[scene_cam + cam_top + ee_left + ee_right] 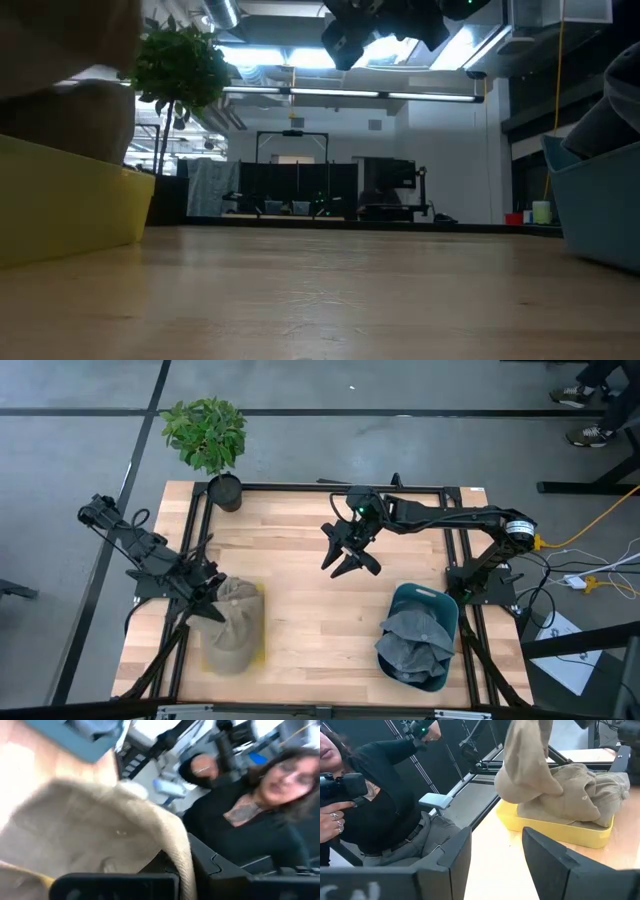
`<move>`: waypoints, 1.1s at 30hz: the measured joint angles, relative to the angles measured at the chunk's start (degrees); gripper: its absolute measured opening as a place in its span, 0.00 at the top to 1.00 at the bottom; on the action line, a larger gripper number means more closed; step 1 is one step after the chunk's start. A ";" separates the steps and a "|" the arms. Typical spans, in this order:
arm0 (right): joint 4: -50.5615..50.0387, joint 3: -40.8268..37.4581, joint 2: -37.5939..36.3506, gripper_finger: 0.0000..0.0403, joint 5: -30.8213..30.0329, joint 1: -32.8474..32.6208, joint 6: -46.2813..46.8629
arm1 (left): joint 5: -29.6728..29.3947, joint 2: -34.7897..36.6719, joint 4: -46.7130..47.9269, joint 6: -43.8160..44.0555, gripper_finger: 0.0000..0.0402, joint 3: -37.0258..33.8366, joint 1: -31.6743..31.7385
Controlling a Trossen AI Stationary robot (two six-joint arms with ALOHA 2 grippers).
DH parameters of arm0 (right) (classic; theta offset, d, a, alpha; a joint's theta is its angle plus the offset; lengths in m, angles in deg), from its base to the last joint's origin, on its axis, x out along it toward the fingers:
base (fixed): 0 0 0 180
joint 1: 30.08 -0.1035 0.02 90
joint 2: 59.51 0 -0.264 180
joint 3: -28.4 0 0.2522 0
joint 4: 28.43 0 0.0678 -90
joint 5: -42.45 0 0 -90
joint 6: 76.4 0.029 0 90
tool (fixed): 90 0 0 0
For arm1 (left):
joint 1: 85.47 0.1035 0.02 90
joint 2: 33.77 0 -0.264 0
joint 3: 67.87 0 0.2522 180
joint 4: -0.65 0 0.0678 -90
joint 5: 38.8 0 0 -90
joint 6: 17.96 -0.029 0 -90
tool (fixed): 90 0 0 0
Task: Pick & Place hat
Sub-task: Put the brown cap into the yellow bin
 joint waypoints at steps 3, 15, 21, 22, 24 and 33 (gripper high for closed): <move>0.03 0.00 0.00 0.57 -1.15 0.00 -0.18 | -1.10 -0.58 2.80 0.44 0.99 0.00 -1.14; 0.04 0.00 0.02 0.57 -2.41 0.00 -0.15 | -5.32 -1.81 -3.01 -1.74 0.99 -5.51 -4.11; 0.05 0.00 0.02 0.57 -2.41 0.00 -0.09 | -6.28 -1.36 -9.39 -8.85 0.99 -5.51 -6.09; 0.07 0.00 0.02 0.57 -2.42 0.00 -0.03 | -6.29 -1.33 -8.49 -8.21 0.99 -5.47 -6.32; 0.06 0.00 0.02 0.57 -2.41 0.00 -0.02 | -6.39 -1.48 -4.49 -5.58 0.99 -5.46 -6.82; 0.07 0.00 0.02 0.57 -2.41 0.00 -0.07 | -7.83 -0.93 4.11 0.33 0.99 -5.49 -9.79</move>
